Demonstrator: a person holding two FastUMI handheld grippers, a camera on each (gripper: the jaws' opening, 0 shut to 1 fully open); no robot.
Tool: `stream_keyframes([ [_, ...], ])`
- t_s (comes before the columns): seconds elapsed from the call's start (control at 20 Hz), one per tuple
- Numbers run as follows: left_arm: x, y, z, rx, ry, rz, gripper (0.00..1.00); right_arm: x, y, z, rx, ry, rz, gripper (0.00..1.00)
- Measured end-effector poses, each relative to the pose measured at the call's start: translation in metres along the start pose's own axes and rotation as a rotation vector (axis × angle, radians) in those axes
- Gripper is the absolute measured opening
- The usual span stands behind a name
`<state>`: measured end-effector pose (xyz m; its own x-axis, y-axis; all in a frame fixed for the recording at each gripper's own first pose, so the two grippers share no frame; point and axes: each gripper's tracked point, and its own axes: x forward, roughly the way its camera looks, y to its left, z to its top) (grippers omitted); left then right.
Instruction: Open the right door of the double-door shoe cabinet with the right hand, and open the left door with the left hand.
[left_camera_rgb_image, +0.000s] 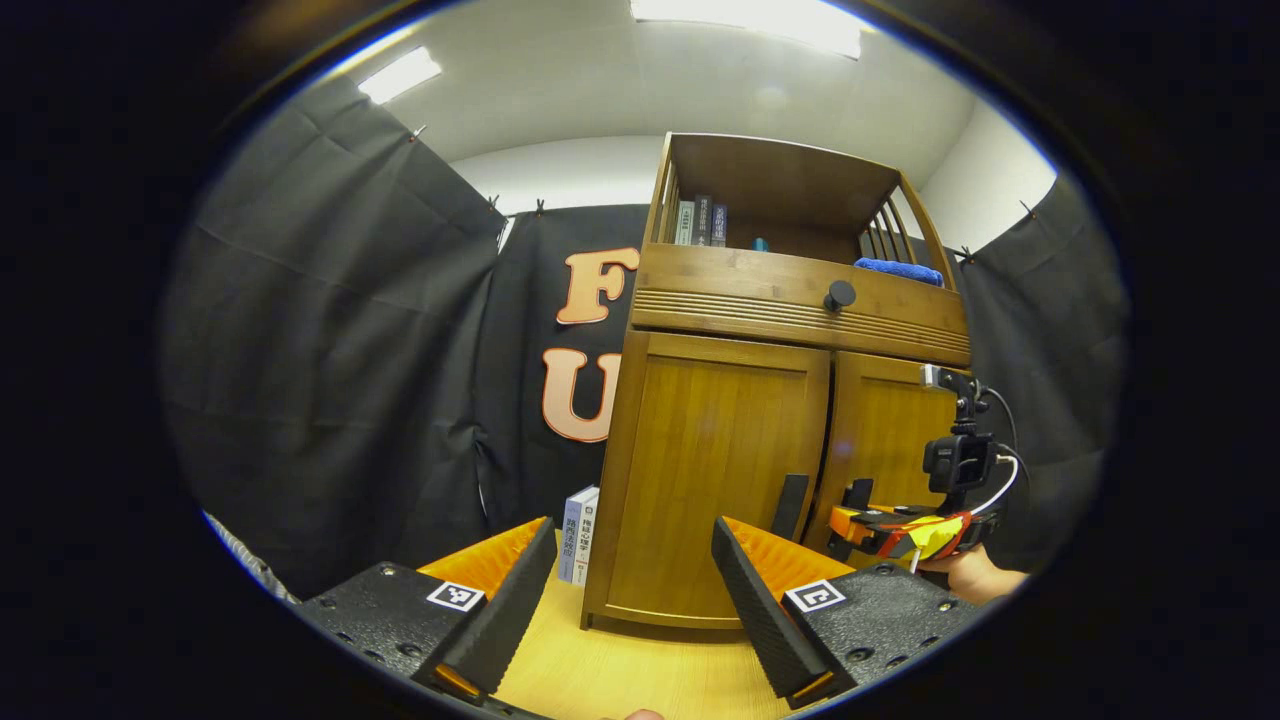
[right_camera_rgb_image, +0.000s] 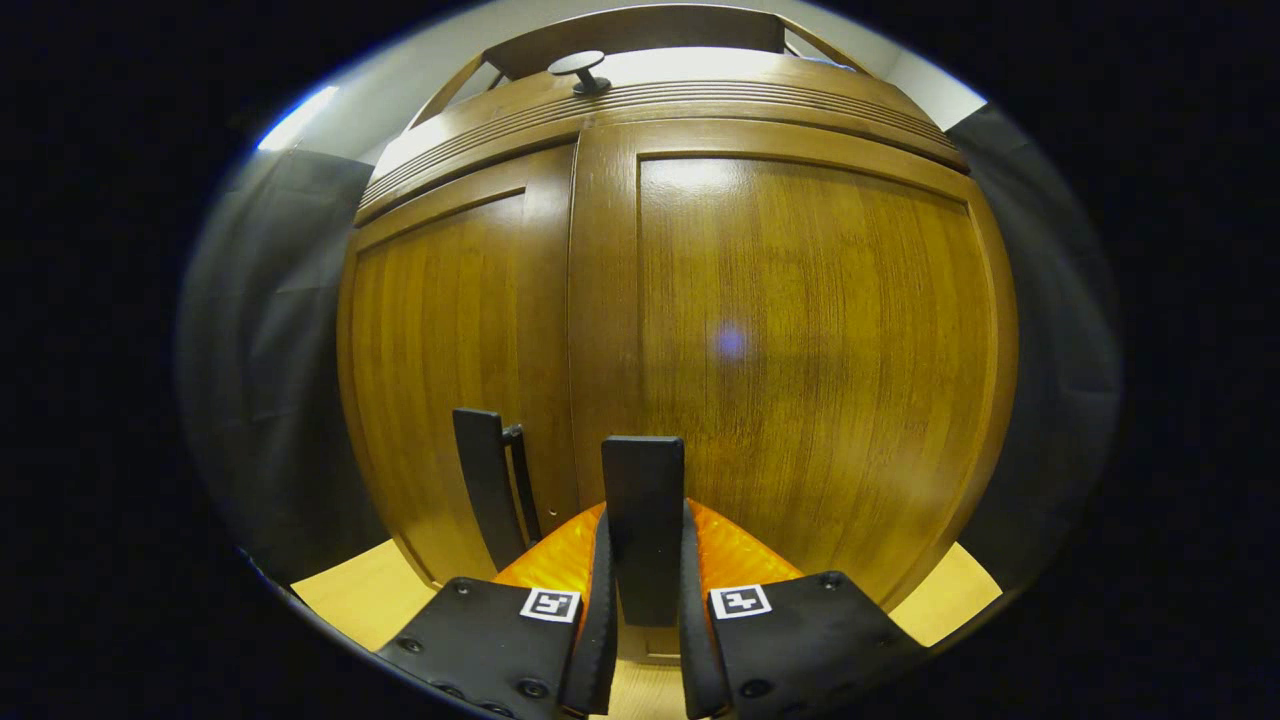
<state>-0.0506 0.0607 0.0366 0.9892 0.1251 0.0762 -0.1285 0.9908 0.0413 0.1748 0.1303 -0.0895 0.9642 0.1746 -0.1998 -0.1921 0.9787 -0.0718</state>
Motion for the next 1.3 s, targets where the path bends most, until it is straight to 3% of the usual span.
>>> stream_keyframes([
  [0.1,-0.001,-0.001,-0.001,-0.002,0.004,-0.004,0.98,-0.004,0.000,0.004,0.005,0.007,0.020,0.34],
  [0.15,0.001,-0.002,-0.002,-0.004,0.008,-0.007,0.94,-0.006,0.000,0.007,-0.003,0.009,0.025,0.38],
  [0.2,0.001,-0.004,-0.003,-0.006,0.012,-0.012,0.98,-0.007,-0.001,0.009,-0.016,0.013,0.026,0.34],
  [0.25,0.001,-0.005,-0.004,-0.008,0.014,-0.016,0.98,-0.010,-0.001,0.010,-0.026,0.018,0.025,0.38],
  [0.35,0.002,-0.011,-0.005,-0.015,0.018,-0.030,0.91,-0.020,-0.003,0.011,-0.032,0.027,0.029,0.34],
  [0.4,0.002,-0.013,-0.005,-0.018,0.019,-0.037,0.94,-0.025,-0.003,0.010,-0.028,0.029,0.033,0.34],
  [0.75,0.008,-0.036,-0.010,-0.024,0.025,-0.087,0.92,-0.059,-0.012,0.009,-0.017,0.014,0.039,0.38],
  [0.9,0.010,-0.049,-0.012,-0.039,0.031,-0.117,0.92,-0.073,-0.019,0.009,-0.016,0.013,0.034,0.34],
  [0.95,0.011,-0.054,-0.014,-0.044,0.034,-0.130,0.95,-0.077,-0.021,0.010,-0.016,0.012,0.032,0.34],
  [1.05,0.014,-0.065,-0.017,-0.051,0.038,-0.158,0.92,-0.086,-0.028,0.009,-0.011,0.009,0.027,0.38],
  [1.1,0.015,-0.071,-0.018,-0.053,0.040,-0.171,0.92,-0.090,-0.030,0.008,-0.005,0.012,0.023,0.29],
  [1.15,0.018,-0.076,-0.018,-0.057,0.043,-0.184,0.92,-0.094,-0.033,0.007,0.002,0.016,0.016,0.38],
  [1.3,0.022,-0.092,-0.021,-0.065,0.046,-0.222,0.92,-0.102,-0.039,0.006,-0.009,0.017,-0.006,0.34],
])
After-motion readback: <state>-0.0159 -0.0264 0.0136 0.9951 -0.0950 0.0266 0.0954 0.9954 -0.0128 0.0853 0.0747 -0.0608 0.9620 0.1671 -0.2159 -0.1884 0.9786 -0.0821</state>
